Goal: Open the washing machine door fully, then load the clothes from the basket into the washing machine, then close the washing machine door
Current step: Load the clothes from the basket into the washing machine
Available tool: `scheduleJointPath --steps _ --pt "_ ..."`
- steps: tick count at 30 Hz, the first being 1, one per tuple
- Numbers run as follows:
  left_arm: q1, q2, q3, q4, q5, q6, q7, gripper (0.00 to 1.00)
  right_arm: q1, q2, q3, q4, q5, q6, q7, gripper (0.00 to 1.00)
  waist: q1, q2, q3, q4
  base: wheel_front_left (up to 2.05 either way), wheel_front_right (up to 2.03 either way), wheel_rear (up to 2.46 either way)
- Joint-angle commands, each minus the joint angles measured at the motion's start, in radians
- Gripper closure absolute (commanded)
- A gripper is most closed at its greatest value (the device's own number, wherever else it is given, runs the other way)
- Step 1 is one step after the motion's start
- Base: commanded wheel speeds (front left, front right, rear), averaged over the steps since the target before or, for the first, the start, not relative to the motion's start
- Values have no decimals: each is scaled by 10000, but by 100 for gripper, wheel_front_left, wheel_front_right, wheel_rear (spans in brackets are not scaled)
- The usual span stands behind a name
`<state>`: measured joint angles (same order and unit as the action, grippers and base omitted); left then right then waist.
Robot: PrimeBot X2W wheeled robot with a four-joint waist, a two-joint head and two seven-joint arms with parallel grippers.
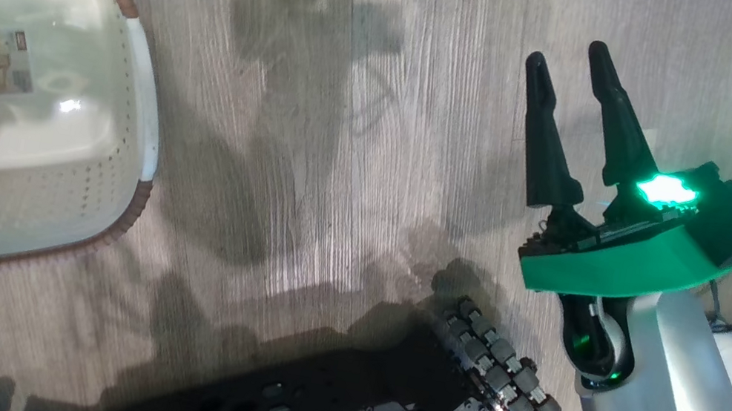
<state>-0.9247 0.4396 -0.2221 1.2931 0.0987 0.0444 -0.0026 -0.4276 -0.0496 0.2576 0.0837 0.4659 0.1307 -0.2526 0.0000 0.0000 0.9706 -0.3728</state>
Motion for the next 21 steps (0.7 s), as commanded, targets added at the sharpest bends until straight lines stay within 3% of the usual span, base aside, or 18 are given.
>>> scheduleJointPath --steps 1,8,15,21 --pt "404 427 240 -25 -82 36 -160 100 301 -6 171 -182 -43 0 -92 0 0 0 -119 -45 0 0 0" --pt "696 -42 355 -24 -494 -49 -790 100 130 -6 78 230 -317 0 -92 0 0 0 -1266 257 0 0 0" --pt "1217 -733 292 -54 -780 -86 -2230 100 417 -6 -105 641 -722 0 -92 0 0 0 -2874 780 0 0 0" --pt "1804 -1199 314 -511 -1036 39 -2571 100 651 -6 -127 877 -898 0 -92 0 0 0 -3998 1071 0 0 0"
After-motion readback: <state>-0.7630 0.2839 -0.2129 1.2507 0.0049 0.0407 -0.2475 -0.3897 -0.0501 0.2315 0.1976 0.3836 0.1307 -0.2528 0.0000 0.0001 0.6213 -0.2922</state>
